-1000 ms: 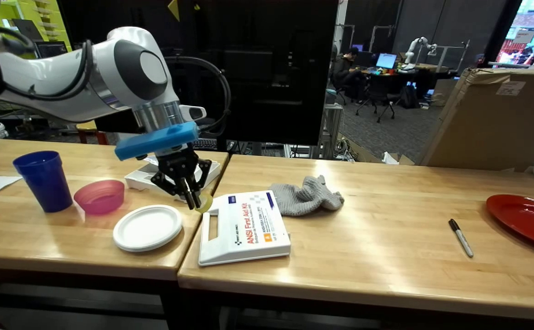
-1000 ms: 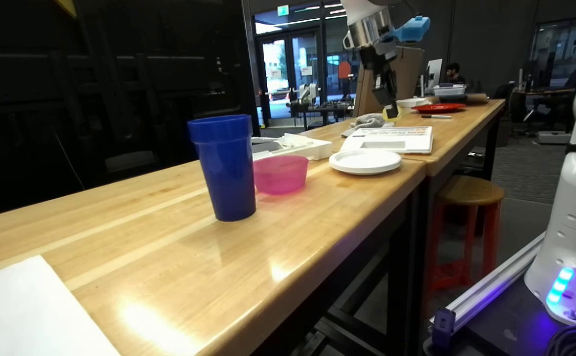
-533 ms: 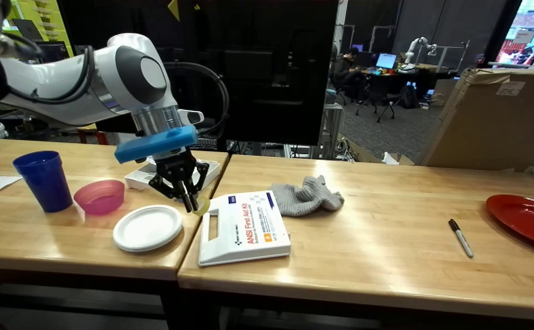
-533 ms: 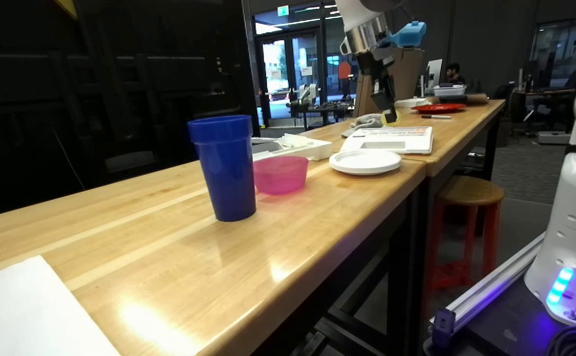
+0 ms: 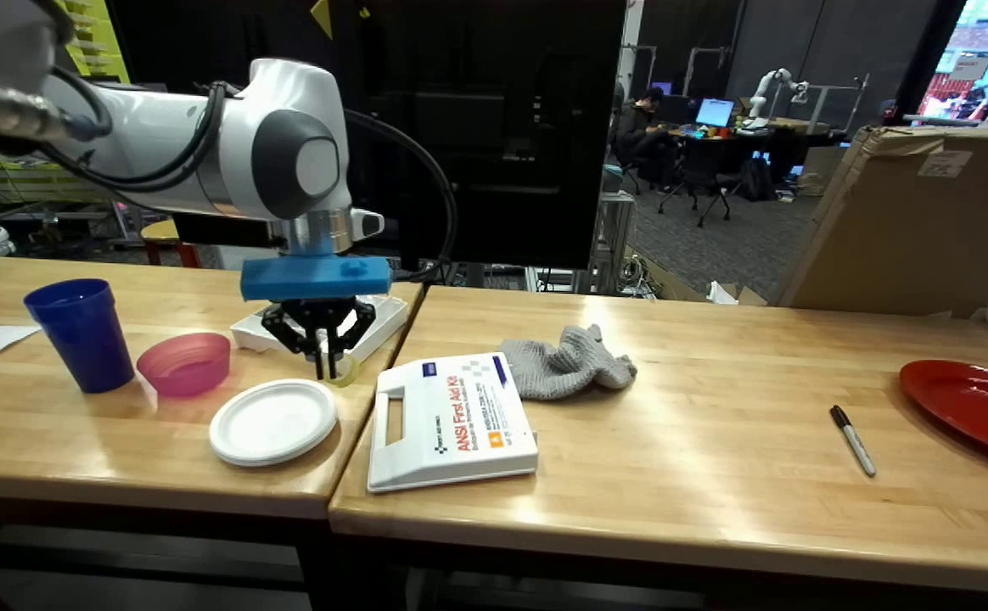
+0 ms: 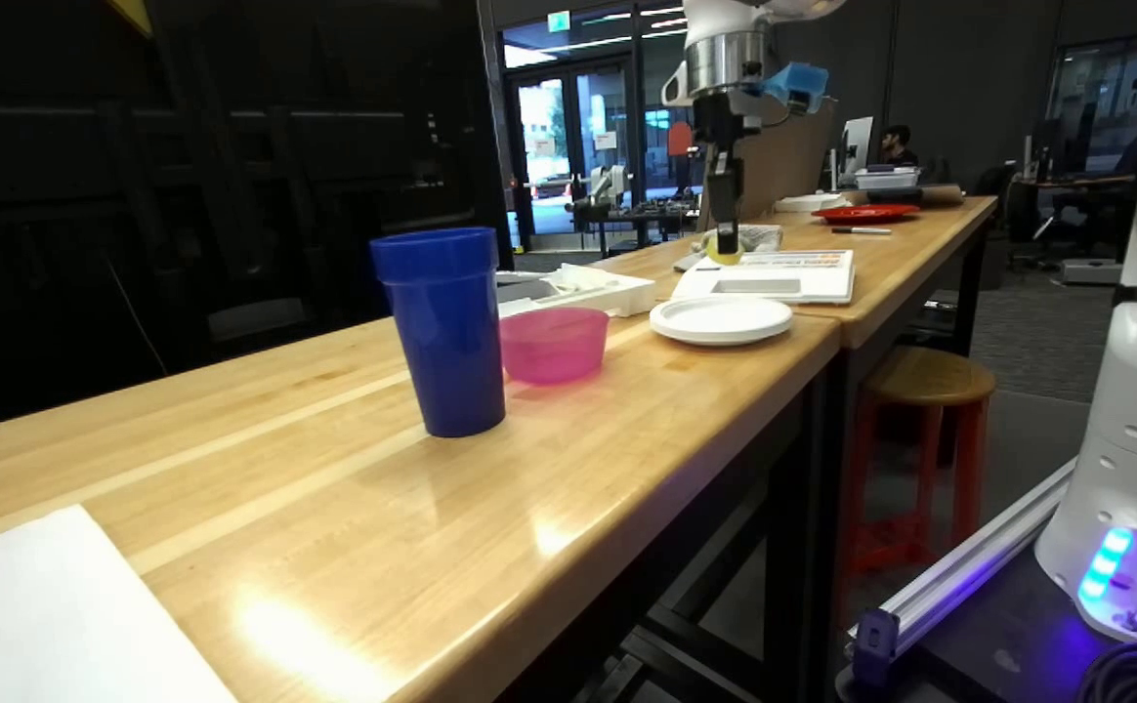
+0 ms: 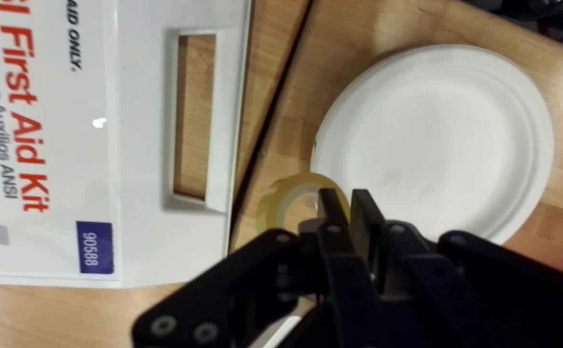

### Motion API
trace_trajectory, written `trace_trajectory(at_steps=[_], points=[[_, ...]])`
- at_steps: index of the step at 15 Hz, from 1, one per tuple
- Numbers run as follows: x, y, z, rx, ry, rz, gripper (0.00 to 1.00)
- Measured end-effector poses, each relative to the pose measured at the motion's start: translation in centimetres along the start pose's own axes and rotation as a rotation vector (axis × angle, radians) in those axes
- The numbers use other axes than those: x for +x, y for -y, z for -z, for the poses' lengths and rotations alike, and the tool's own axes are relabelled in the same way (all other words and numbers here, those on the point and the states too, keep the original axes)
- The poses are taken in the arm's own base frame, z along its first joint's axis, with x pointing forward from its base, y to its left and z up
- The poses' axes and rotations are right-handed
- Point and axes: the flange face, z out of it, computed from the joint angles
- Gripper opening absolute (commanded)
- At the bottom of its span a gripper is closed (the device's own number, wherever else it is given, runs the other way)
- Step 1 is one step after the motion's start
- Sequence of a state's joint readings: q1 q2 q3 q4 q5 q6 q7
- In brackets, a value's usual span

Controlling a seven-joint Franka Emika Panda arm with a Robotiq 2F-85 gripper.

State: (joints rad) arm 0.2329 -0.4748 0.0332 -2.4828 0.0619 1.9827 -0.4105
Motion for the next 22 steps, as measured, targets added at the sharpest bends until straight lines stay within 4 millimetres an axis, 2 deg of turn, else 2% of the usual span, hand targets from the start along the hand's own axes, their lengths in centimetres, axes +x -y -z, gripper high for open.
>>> trace_trajectory(at_steps=[7, 15, 22], points=[[-1.0, -2.2, -1.3, 0.244, -0.142, 0.134, 0.03], [-2.7, -5.9, -3.7, 0.482, -0.266, 0.287, 0.03], [-4.8, -9.4, -3.7, 0.630, -0.333, 0.391, 0.03]])
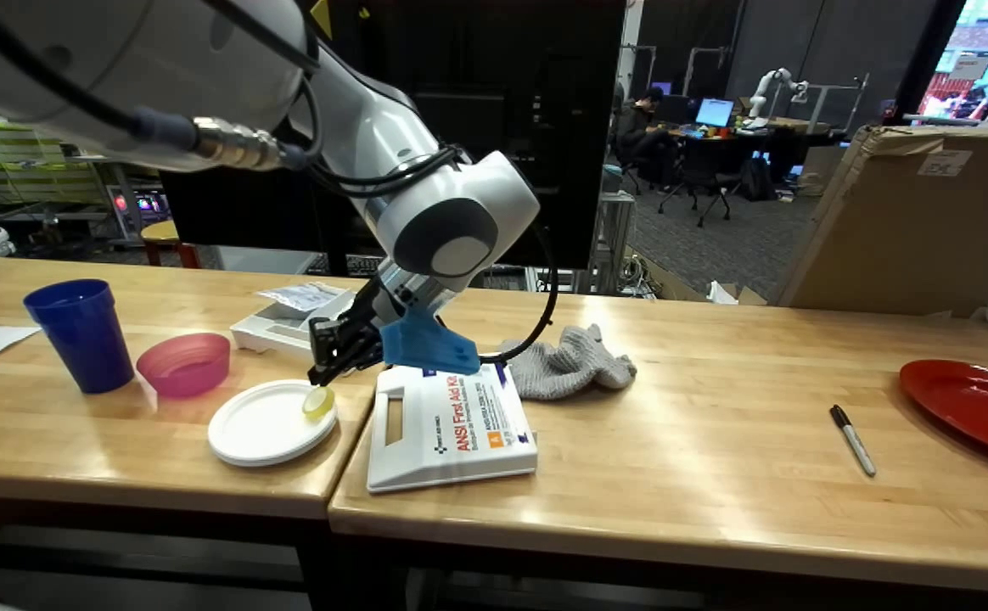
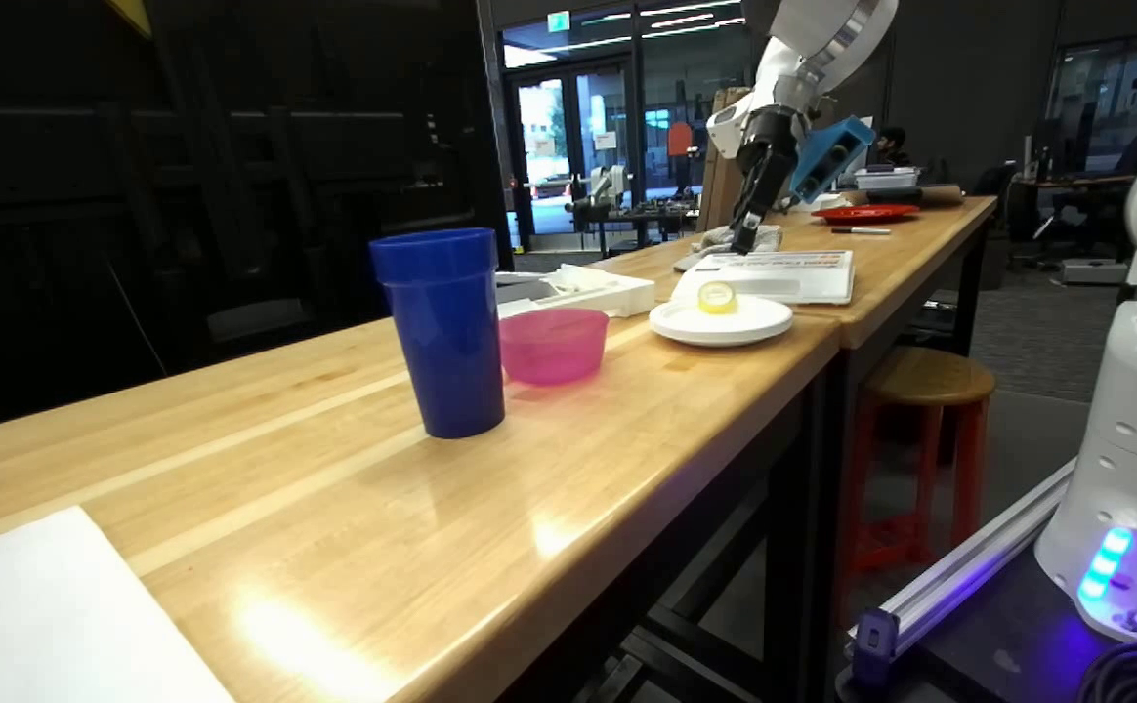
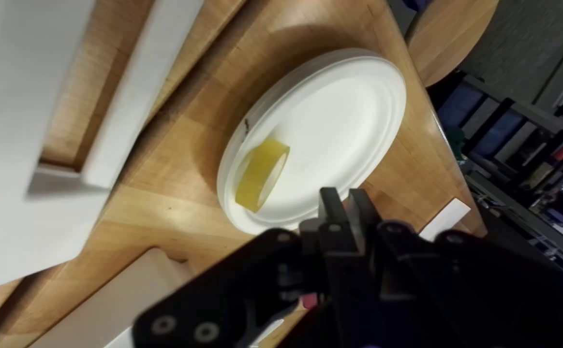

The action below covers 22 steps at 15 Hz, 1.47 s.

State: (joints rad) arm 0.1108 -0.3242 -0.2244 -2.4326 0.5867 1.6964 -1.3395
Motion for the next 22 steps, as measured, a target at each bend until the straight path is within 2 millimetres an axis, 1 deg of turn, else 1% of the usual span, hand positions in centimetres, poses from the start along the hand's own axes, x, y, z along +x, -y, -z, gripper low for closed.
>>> trace_trajectory(at_steps=[5, 7, 9, 10, 11, 13, 15, 18, 19, 22], points=[[-1.2, -1.8, 1.9, 0.077, -0.029, 0.016, 0.03], [-1.6, -2.6, 2.2, 0.050, -0.002, -0.017, 0.03], [-1.4, -3.0, 2.3, -0.026, 0.059, -0.055, 0.03], [-1.0, -2.9, 2.3, -0.064, 0.094, -0.064, 0.10], [-0.5, -2.6, 2.1, -0.102, 0.130, -0.072, 0.35], [0.7, -1.4, 1.6, -0.177, 0.204, -0.084, 0.37], [1.9, 0.3, 1.1, -0.250, 0.278, -0.090, 0.48], [3.5, 3.1, 0.3, -0.327, 0.360, -0.092, 0.68], [4.0, 3.9, 0.0, -0.345, 0.377, -0.093, 0.76], [4.9, 5.4, -0.8, -0.377, 0.408, -0.093, 0.95]])
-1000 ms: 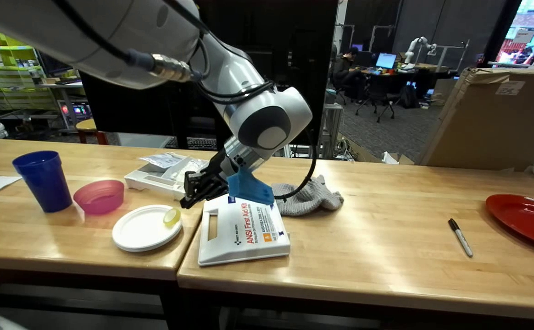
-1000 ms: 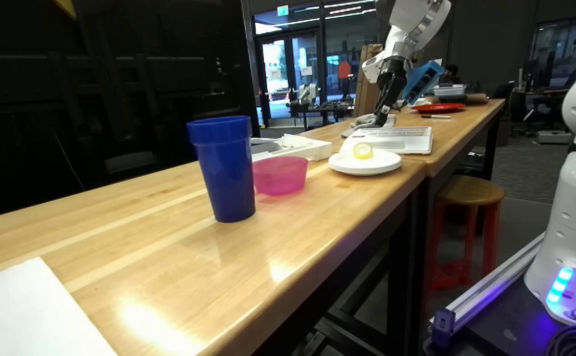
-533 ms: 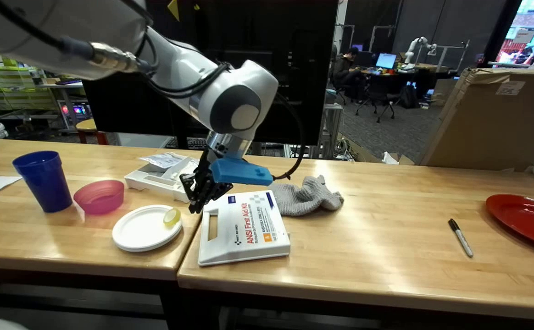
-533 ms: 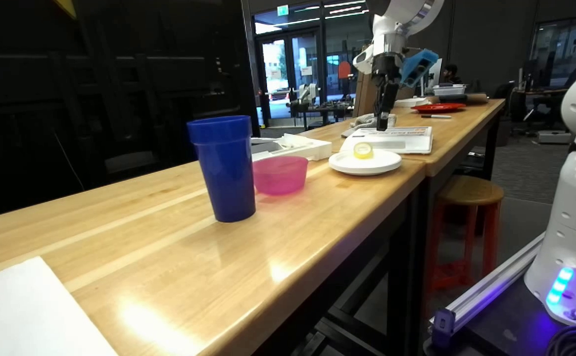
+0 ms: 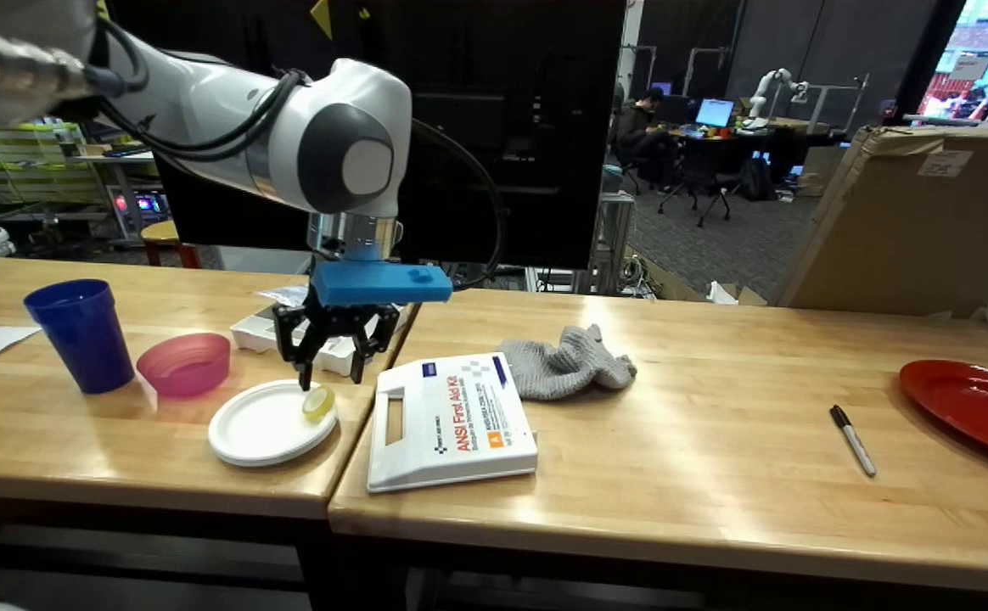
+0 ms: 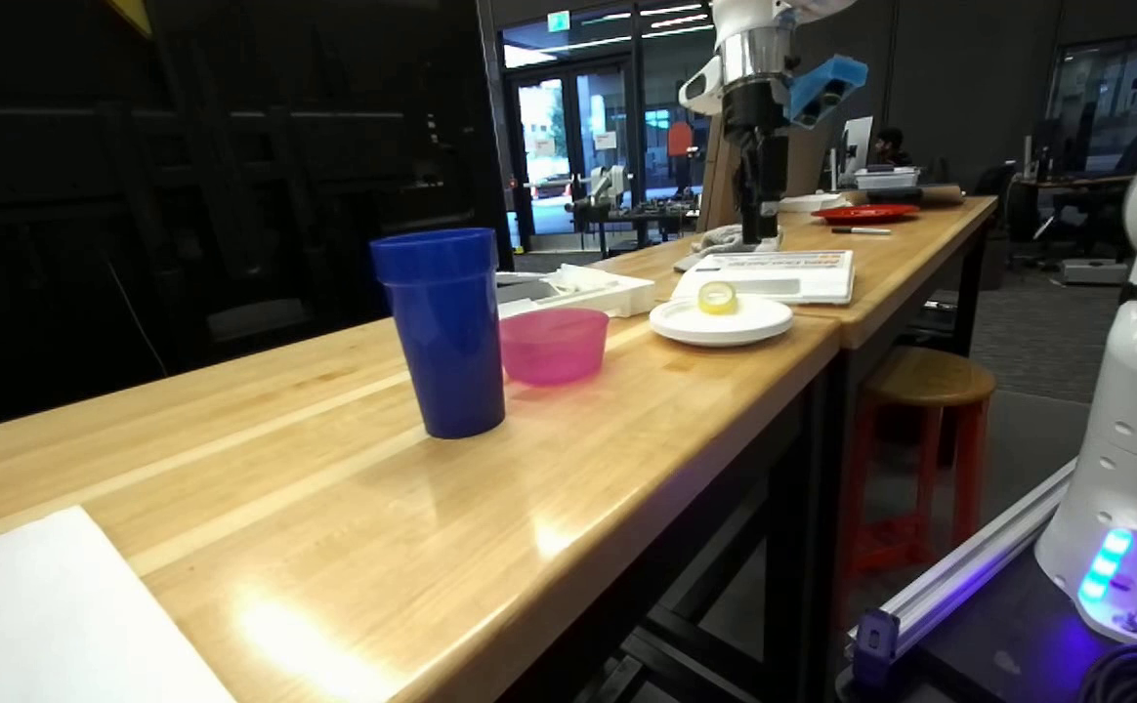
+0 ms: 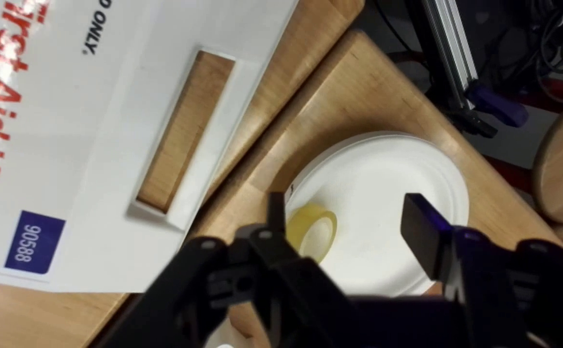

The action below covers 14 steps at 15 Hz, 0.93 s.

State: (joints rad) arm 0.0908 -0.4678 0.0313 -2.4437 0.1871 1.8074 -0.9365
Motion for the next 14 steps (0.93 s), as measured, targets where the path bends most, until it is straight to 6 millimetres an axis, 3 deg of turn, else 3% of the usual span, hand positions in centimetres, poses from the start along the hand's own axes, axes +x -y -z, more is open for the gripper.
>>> trace_trajectory(at_steps=[2, 8, 14], points=[[0.4, 0.6, -0.2, -0.004, 0.008, 0.006, 1.00], [1.3, 0.6, -1.2, 0.009, 0.012, 0.012, 1.00], [3.7, 0.8, -3.3, 0.044, 0.008, 0.037, 1.00]])
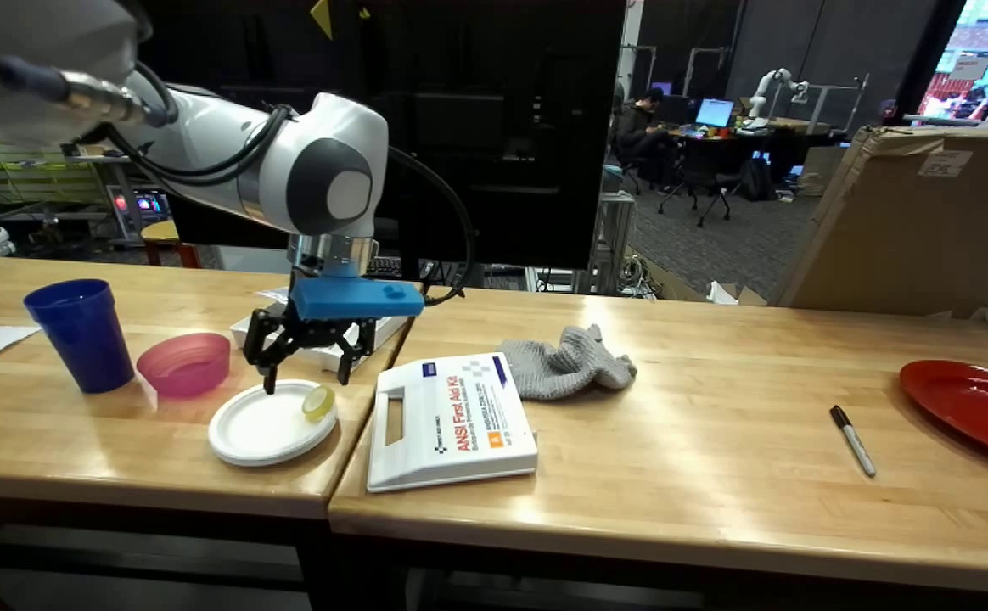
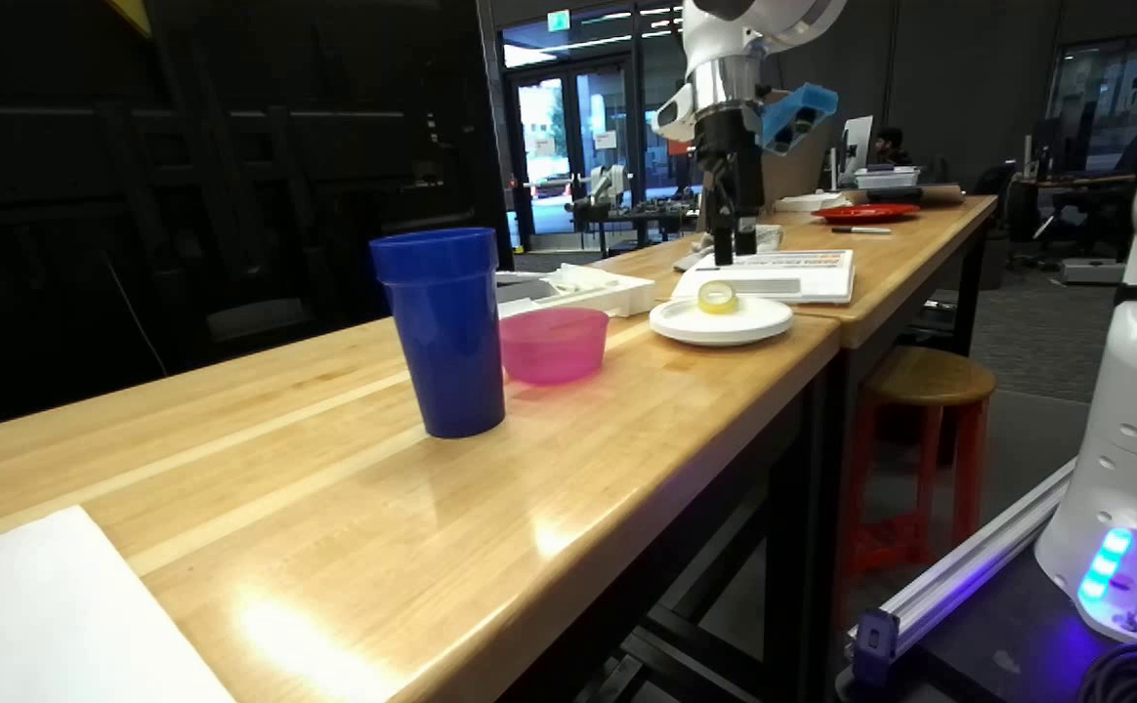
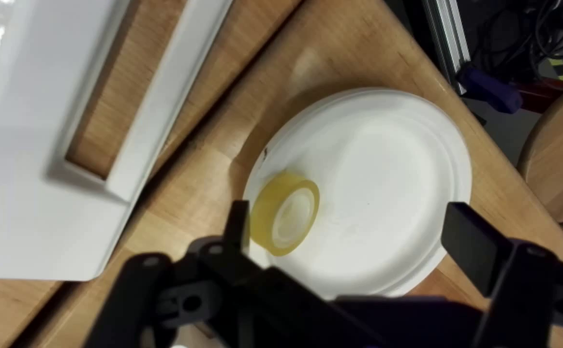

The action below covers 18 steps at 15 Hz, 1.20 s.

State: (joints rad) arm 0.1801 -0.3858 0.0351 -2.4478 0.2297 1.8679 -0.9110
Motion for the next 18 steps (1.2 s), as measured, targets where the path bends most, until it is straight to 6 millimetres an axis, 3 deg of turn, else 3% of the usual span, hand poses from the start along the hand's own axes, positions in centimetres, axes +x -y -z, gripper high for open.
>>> trace_trajectory(at_steps=[9, 12, 14, 18], points=[[2.1, -0.3, -2.1, 0.011, 0.022, 0.023, 1.00], [2.2, -0.3, -1.7, -0.004, 0.015, 0.027, 1.00], [2.2, -0.1, -1.2, -0.019, 0.011, 0.033, 0.93], [2.0, 0.5, 0.1, -0.045, -0.010, 0.040, 0.99]])
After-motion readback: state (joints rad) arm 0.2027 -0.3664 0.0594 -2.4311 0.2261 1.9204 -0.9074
